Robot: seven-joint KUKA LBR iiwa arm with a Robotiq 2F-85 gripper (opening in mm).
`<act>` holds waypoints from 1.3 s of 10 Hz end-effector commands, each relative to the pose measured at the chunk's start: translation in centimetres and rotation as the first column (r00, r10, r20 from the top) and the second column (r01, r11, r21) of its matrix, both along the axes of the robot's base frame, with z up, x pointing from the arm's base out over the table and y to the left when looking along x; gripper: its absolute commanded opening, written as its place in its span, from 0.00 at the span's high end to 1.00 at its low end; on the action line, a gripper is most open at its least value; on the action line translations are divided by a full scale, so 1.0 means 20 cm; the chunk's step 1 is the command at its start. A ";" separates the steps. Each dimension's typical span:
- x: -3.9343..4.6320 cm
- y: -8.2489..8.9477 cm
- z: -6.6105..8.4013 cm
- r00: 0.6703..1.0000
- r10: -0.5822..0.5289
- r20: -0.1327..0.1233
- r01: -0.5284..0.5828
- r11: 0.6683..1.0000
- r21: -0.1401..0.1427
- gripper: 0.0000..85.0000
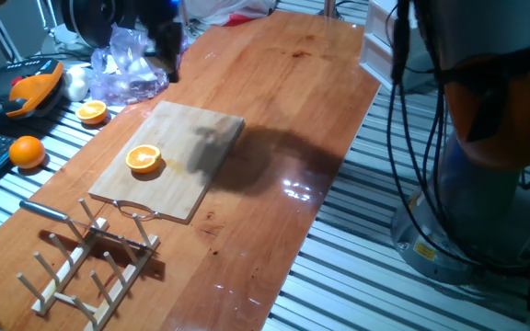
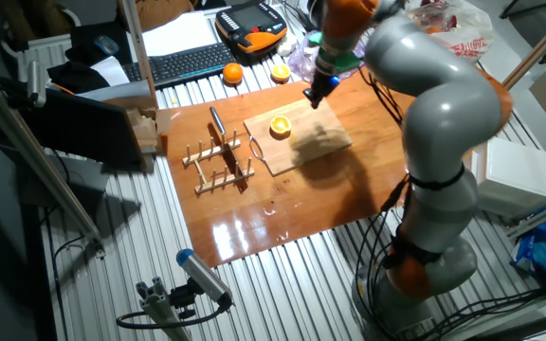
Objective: Chop the orange
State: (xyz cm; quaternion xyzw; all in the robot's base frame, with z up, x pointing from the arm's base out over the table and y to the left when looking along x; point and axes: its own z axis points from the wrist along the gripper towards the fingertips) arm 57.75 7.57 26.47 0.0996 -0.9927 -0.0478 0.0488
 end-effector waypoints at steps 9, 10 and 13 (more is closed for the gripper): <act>-0.106 0.95 -0.19 0.997 -0.078 0.004 0.078 0.997 0.009 1.00; -0.111 0.95 -0.19 0.997 -0.081 0.012 0.080 0.997 0.006 1.00; -0.103 0.94 -0.19 0.998 -0.071 0.004 0.071 0.997 -0.006 1.00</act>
